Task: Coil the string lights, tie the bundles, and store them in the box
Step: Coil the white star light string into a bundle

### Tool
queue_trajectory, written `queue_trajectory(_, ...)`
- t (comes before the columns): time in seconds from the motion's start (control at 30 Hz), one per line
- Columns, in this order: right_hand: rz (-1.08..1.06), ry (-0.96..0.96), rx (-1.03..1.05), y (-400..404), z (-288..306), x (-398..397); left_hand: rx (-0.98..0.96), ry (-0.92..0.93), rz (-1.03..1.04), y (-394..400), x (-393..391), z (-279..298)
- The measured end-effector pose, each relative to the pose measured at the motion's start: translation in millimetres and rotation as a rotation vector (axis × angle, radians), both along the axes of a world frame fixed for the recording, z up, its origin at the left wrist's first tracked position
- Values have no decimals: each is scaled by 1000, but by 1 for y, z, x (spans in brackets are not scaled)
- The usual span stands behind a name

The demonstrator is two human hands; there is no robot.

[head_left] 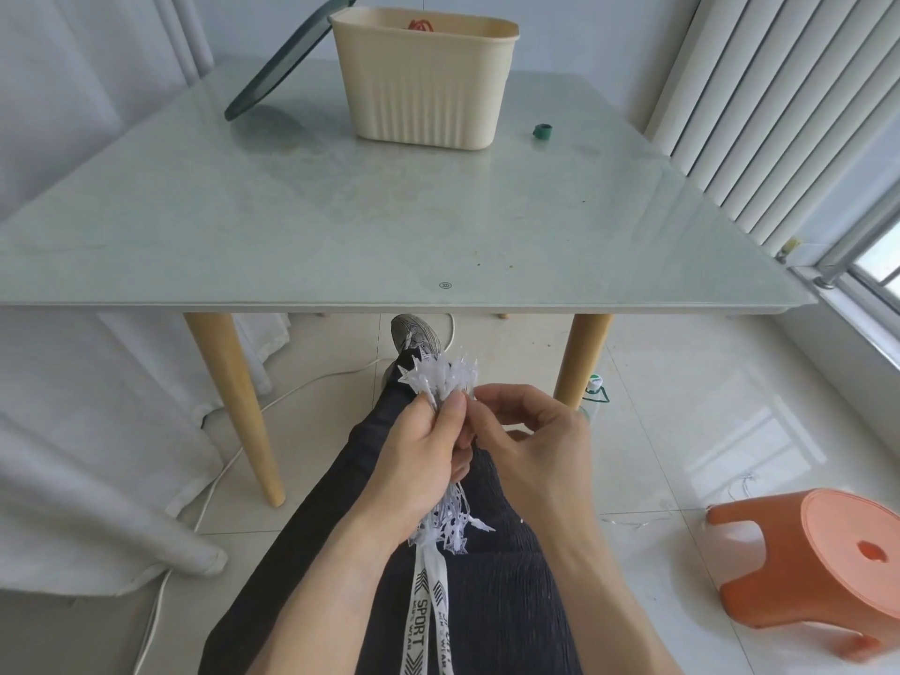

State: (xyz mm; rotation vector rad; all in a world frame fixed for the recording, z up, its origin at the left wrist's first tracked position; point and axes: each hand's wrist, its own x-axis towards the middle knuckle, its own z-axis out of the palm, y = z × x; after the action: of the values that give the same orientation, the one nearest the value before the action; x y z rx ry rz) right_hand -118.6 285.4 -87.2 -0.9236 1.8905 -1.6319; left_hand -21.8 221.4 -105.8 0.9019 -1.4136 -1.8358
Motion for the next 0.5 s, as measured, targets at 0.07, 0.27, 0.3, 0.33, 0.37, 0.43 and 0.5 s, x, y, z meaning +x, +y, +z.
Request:
queue_trajectory(0.07, 27, -29, 2, 2, 3, 1, -12, 2, 2, 0, 0, 1)
queue_trajectory(0.27, 269, 45, 35, 7, 5, 5, -36, -24, 61, -3, 2, -1)
queue_trajectory(0.3, 317, 49, 51, 8, 6, 4, -34, -22, 75, -4, 3, -1)
queue_trajectory(0.33, 363, 65, 70, 9, 6, 3, -25, -15, 86, -4, 3, 1)
queue_trajectory(0.37, 407, 88, 86, 10, 5, 2, -15, -10, 92, -3, 3, 2)
queue_trajectory(0.43, 458, 122, 118, 10, 0, -3, -24, -4, 111, -5, 4, 0)
queue_trajectory(0.5, 404, 132, 160, 10, -2, -10, -51, 6, 133, -9, 5, -4)
